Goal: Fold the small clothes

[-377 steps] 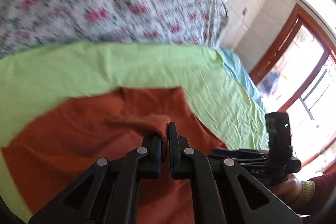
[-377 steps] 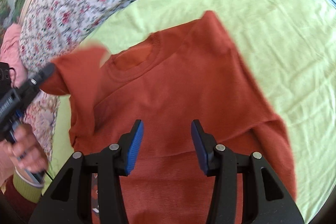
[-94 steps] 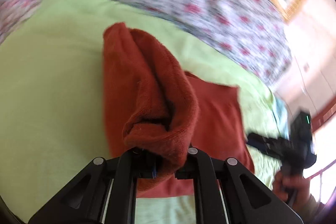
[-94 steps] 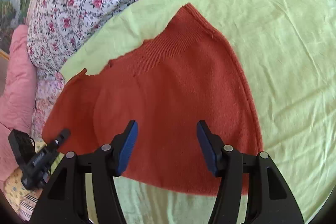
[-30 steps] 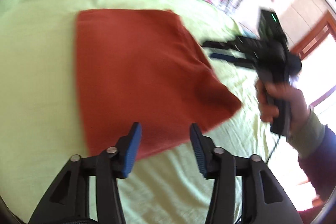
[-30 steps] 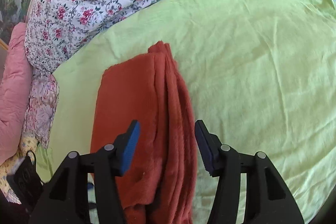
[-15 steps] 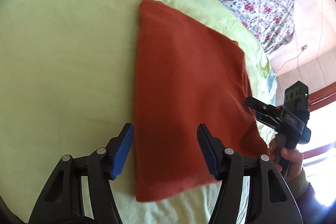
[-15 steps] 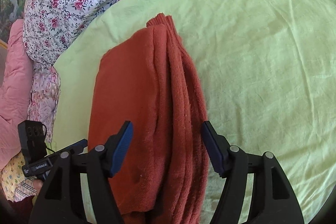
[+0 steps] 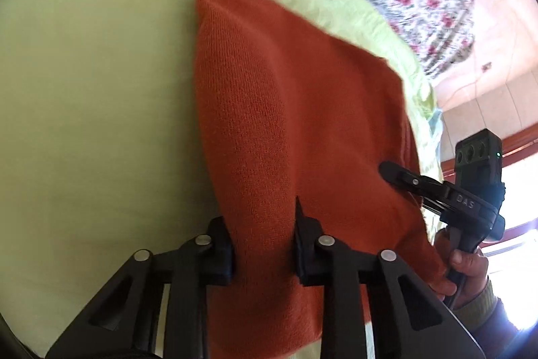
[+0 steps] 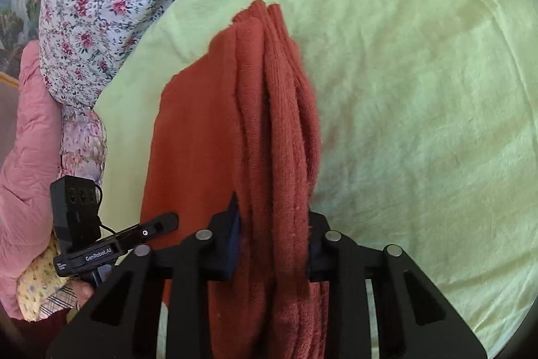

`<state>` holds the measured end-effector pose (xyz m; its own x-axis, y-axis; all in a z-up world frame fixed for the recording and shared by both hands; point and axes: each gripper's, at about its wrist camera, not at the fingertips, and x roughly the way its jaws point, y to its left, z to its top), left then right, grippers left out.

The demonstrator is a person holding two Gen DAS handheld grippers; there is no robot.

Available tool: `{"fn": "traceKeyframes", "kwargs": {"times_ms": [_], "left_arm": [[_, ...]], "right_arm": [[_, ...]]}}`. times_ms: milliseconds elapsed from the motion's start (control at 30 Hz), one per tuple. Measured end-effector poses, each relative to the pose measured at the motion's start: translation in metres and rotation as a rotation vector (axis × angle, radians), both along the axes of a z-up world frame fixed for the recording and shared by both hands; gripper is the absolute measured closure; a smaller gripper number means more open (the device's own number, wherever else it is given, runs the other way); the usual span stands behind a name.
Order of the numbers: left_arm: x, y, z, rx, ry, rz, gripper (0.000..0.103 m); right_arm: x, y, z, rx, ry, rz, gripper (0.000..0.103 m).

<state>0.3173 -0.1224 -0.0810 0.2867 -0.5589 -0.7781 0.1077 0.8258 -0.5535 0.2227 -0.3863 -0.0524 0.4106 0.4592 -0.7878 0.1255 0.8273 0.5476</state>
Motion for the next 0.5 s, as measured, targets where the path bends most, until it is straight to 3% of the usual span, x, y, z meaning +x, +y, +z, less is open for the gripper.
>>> {"fn": "traceKeyframes", "kwargs": {"times_ms": [167, 200, 500], "left_arm": [[-0.026, 0.026, 0.039, 0.013, -0.081, 0.011, 0.082], [-0.029, 0.031, 0.046, 0.017, -0.089, 0.018, 0.082], [-0.085, 0.16, 0.079, 0.096, -0.133, 0.172, 0.082]], "right_arm": [[-0.005, 0.023, 0.023, 0.07, -0.061, 0.01, 0.08], [-0.005, 0.032, 0.027, 0.087, -0.071, 0.022, 0.087], [0.027, 0.167, 0.039, 0.192, -0.123, 0.245, 0.088]]}}
